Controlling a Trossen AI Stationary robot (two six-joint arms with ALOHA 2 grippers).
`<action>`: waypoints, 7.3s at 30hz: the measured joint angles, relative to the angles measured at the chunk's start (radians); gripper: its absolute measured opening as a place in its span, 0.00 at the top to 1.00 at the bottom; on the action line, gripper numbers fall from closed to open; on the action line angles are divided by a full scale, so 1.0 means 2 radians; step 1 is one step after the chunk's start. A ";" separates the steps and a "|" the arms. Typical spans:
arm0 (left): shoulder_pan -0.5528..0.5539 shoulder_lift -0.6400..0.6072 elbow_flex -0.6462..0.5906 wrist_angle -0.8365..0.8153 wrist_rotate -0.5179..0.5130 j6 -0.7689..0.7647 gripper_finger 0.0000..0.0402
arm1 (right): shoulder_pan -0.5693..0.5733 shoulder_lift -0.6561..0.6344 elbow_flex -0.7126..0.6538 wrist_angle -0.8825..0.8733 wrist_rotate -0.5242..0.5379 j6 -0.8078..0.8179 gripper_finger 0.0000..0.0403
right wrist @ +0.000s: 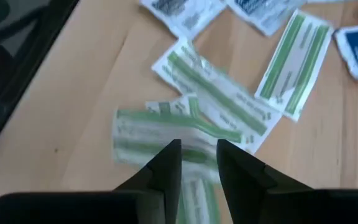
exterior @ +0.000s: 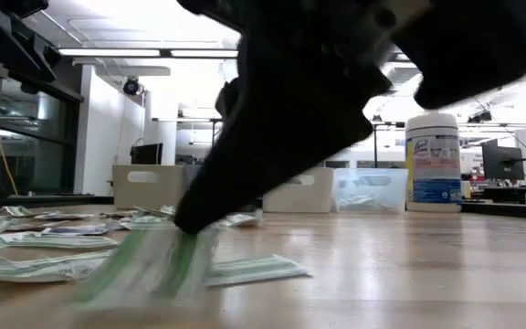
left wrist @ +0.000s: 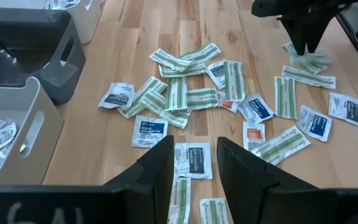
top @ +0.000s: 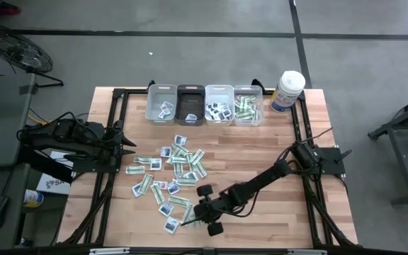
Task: Pick & Place First Aid Supplies
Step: Put the green bandage into the transparent bin
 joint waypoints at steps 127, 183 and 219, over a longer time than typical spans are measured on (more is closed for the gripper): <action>0.000 0.000 0.000 0.001 -0.007 0.000 0.70 | -0.183 -0.296 -0.119 -0.455 0.149 0.407 1.00; 0.000 0.000 0.000 0.012 -0.117 -0.092 0.70 | -0.678 -0.329 -0.291 -0.074 -0.171 -0.249 1.00; 0.000 0.000 0.000 0.012 -0.114 -0.084 0.70 | -0.498 -0.450 -0.291 -0.077 -0.188 -0.080 0.70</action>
